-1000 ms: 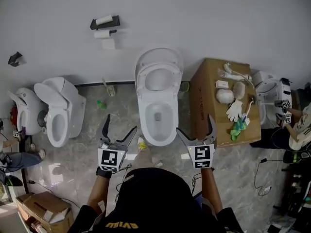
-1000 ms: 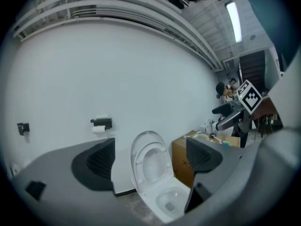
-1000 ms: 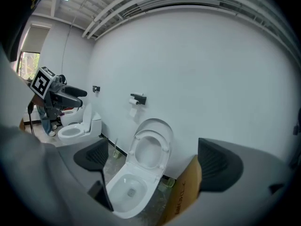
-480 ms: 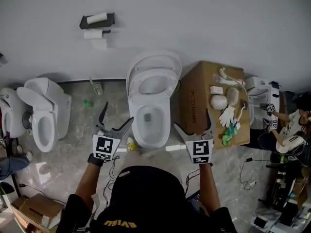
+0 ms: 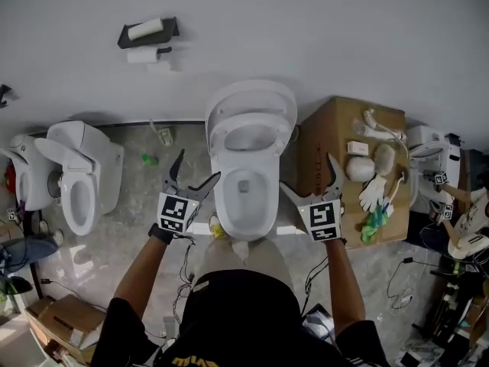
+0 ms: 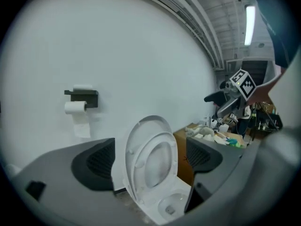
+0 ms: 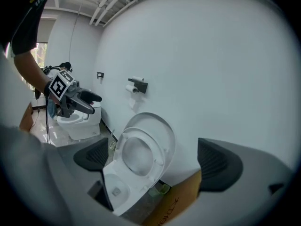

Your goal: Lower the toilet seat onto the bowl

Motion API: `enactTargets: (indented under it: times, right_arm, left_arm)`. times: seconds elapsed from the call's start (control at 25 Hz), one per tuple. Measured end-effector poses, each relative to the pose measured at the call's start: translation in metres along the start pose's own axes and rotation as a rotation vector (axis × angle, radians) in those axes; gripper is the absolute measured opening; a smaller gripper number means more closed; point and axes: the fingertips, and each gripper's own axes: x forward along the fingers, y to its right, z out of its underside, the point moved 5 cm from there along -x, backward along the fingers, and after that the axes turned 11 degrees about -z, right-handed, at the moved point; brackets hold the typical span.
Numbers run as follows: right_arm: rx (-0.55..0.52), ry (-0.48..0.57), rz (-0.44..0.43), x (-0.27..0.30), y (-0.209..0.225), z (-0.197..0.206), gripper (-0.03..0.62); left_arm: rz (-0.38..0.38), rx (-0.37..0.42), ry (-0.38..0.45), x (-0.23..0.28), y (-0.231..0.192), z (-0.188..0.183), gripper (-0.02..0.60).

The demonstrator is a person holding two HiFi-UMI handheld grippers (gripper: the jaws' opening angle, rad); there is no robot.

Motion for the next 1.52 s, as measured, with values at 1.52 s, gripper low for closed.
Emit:
enactTargets:
  times: [1.52]
  right_arm:
    - [-0.005,-0.198,-0.124,0.218,0.066,0.047,0.581]
  left_arm:
    - [0.102,0.152,-0.231,0.195,0.029,0.048,0.483]
